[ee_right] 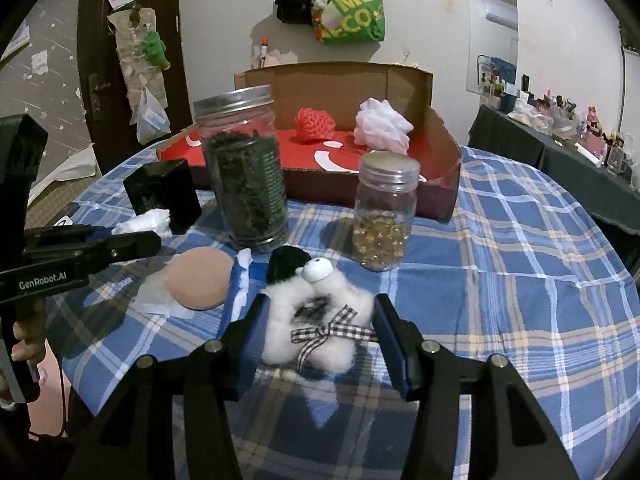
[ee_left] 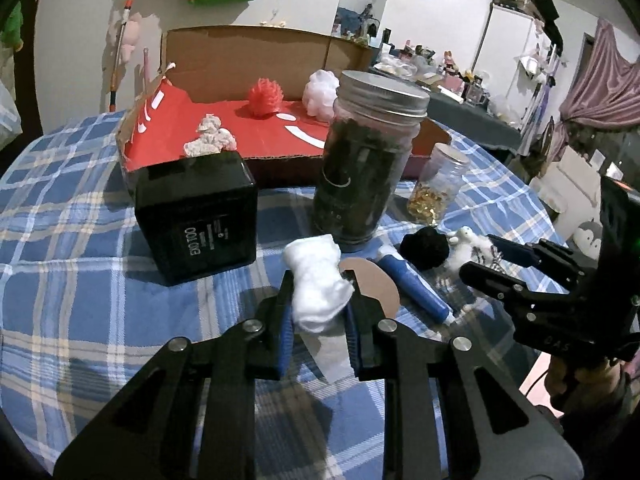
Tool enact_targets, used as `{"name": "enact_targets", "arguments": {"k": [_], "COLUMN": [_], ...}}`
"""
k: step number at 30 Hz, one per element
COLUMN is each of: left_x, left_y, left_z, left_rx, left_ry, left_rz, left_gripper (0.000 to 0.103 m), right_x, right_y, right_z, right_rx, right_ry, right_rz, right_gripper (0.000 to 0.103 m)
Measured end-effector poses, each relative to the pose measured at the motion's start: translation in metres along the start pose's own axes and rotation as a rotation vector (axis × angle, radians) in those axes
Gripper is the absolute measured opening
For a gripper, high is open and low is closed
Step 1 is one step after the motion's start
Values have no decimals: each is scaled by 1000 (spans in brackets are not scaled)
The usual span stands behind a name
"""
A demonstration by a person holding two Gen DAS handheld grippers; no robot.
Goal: Organize soft objects
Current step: 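Grasp the white cloth with the left gripper while the right grasps the white plush bear, then carry the white cloth and plush bear with both grippers into the box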
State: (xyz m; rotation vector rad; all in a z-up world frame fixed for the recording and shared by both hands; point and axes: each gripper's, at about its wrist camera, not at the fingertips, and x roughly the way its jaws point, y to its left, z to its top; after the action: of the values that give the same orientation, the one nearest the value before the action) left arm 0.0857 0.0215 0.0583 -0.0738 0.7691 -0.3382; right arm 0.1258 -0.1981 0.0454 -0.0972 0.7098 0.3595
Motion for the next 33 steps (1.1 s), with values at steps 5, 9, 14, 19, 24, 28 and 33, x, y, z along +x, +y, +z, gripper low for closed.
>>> {"name": "enact_targets", "arguments": {"k": [5,9,14,19,24,28,33], "left_x": [-2,-5,-8,-10,-11,-11,-4], "left_y": [-3,-5,-6,-1,6,9,15], "left_z": [3,9,22,36,51,60,72], "left_rx": [12,29,54,56,62,75,88], "left_ry": [-2,-10,-16,-28,-38,-42,-27], "left_rz": [5,11,28,37,49,58,60], "left_gripper": [20,20,20,20,20,20,20], "right_x": [-5,-10,-13,-14,-13,-9,-3], "right_y": [-1,0,3,-3,-11,-16,-19], "right_z": [3,12,27,42,55,67,81], "right_rx": [-3,-14,-48,-52,-47,-44,-56], "right_ry": [-14,-35,-56,-73,-87,-95,-98], "right_rz": [-8,-14,-37,-44,-50,-49,-50], "right_gripper": [55,55,55,55,55,55,55]}}
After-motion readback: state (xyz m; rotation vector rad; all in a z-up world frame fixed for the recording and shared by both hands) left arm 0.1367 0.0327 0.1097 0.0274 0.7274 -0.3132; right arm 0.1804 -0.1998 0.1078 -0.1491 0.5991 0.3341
